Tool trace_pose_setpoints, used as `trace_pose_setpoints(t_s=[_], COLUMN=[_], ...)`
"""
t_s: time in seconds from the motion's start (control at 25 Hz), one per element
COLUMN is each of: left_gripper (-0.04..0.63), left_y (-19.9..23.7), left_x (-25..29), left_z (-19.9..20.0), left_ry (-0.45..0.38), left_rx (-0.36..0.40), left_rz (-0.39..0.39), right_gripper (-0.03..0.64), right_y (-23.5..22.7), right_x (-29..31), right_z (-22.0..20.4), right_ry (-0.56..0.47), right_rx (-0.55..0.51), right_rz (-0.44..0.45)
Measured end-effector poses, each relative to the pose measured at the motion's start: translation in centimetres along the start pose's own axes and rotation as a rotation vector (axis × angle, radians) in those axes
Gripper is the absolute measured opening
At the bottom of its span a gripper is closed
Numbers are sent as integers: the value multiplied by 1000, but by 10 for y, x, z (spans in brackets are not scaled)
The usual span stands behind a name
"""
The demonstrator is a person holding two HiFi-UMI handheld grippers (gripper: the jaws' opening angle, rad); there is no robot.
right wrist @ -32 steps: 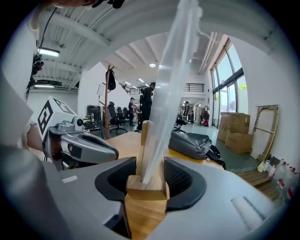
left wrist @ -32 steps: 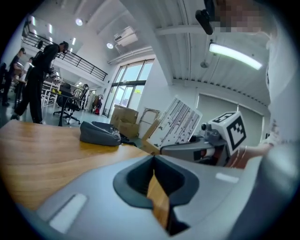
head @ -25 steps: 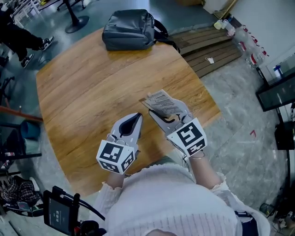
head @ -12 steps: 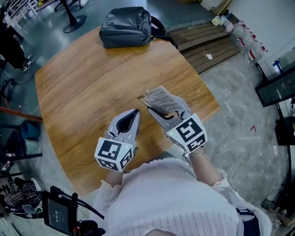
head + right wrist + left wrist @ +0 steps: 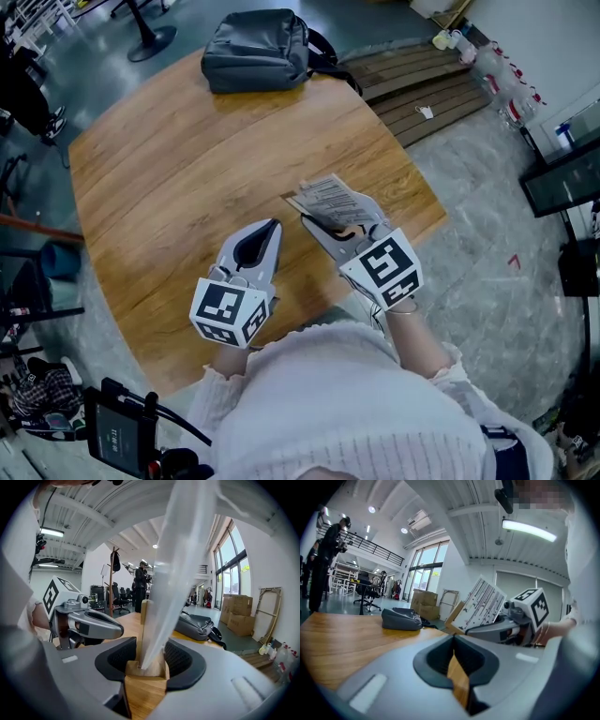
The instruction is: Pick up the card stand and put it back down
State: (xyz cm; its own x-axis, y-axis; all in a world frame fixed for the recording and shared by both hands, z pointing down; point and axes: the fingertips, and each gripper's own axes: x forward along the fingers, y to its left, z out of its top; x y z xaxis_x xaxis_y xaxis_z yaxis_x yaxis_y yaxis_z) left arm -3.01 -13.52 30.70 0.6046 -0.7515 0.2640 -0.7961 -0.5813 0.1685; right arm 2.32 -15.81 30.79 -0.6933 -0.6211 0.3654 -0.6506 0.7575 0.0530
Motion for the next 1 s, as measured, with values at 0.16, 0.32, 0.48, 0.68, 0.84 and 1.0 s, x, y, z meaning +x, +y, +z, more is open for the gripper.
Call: trace_pose_setpoints(t_s=[0.16, 0.32, 0.48, 0.68, 0.84, 1.0], left_gripper=[8, 8, 8, 8, 8, 8], left_y=[2, 9, 27, 46, 51, 64], left_x=[1, -1, 9, 12, 15, 31], left_z=[-7, -10, -33, -87, -116, -148], left_ry=[32, 45, 79, 108, 138, 151], left_rx=[33, 31, 12, -63, -117, -162], left_rz=[-4, 10, 26, 41, 35, 30], right_gripper=[184, 184, 184, 184, 184, 184], right_y=[-1, 1, -5, 2, 11, 8], right_x=[5, 10, 30, 63, 86, 115], right_z=[-4, -12, -38, -89, -118, -159], right_ry=[17, 57, 104, 170, 218, 270], right_rx=[-13, -26, 25, 56, 81, 100], right_rz=[1, 7, 15, 40, 64, 83])
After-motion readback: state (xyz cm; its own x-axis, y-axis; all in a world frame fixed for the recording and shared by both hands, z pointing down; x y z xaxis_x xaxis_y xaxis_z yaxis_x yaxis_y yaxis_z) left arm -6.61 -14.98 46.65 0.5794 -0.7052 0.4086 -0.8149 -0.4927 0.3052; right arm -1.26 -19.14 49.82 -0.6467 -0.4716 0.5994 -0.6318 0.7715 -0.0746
